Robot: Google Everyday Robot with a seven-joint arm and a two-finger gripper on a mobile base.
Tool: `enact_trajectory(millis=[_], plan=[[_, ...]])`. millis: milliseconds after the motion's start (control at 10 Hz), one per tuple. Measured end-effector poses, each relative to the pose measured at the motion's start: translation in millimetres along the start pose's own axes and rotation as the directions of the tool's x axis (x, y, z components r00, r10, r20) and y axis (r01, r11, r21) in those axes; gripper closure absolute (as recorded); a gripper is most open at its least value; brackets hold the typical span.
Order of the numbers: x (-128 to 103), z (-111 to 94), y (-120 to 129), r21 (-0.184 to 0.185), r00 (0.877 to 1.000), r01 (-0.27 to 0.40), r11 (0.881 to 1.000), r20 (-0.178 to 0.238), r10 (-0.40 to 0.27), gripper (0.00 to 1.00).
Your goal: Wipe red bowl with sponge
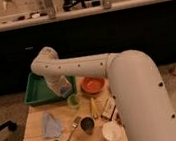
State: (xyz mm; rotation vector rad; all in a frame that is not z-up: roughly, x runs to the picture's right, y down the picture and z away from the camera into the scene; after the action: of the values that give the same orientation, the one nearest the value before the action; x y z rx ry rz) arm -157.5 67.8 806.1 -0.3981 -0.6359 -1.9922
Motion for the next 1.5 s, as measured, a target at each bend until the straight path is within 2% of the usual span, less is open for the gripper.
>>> enact_trajectory(millis=[600, 1000, 1500], plan=[[2, 2, 3, -0.005, 1.000, -0.020, 1.000, 0.004, 0.020, 1.00], [-10, 11, 48, -0.008, 0.991, -0.129, 0.992, 0.027, 0.129, 1.00], [-29, 29, 96, 0.032, 0.966, -0.258, 0.965, 0.038, 0.257, 1.00]])
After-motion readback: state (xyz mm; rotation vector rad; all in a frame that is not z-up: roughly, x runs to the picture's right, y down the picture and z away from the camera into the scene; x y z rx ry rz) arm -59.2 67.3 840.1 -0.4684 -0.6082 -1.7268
